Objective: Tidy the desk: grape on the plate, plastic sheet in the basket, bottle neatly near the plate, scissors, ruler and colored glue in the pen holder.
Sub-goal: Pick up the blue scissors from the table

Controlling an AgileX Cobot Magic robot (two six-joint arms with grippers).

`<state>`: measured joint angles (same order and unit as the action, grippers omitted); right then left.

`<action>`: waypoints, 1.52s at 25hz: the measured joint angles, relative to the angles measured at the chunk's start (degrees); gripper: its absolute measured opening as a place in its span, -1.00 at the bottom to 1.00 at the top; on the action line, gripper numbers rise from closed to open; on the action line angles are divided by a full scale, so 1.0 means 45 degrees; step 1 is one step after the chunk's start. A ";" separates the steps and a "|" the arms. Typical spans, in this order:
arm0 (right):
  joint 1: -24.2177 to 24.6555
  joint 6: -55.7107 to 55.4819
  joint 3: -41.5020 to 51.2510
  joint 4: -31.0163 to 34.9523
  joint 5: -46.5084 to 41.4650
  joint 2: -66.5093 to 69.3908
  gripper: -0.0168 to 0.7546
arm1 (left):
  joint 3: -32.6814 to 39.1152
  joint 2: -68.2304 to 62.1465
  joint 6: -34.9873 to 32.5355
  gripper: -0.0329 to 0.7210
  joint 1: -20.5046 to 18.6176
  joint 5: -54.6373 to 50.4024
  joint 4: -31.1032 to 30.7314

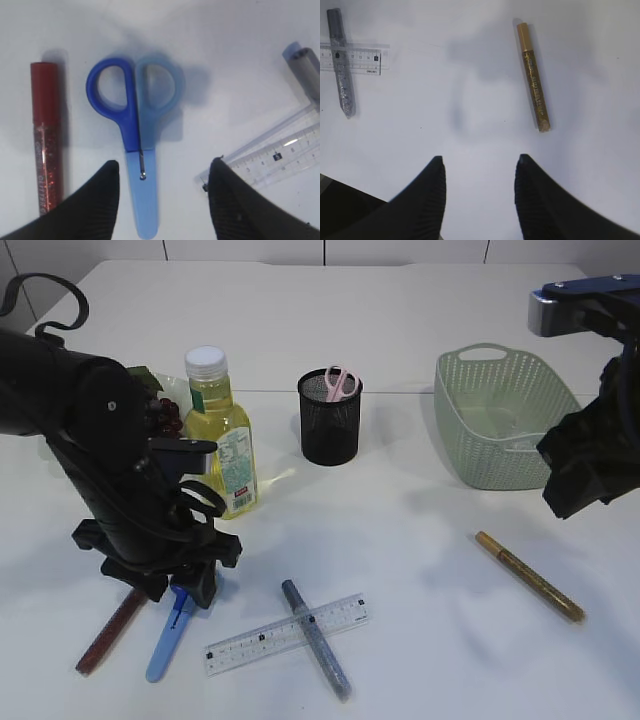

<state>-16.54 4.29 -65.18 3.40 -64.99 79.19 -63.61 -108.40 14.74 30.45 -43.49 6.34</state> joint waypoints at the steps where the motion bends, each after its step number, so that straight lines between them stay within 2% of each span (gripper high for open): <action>1: 0.0000 0.0000 0.0000 0.0000 0.0000 0.0000 -0.01 | 0.0000 0.0000 -0.0001 0.19 0.0000 0.0091 0.0000; 38: 0.0000 0.0024 0.0000 0.0000 0.0000 0.0000 -0.01 | -0.0055 -0.1319 0.0047 0.19 0.0000 0.0320 -0.0240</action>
<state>-16.54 4.39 -65.18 3.40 -64.99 79.19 -63.85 -114.34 14.96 30.45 -42.05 5.26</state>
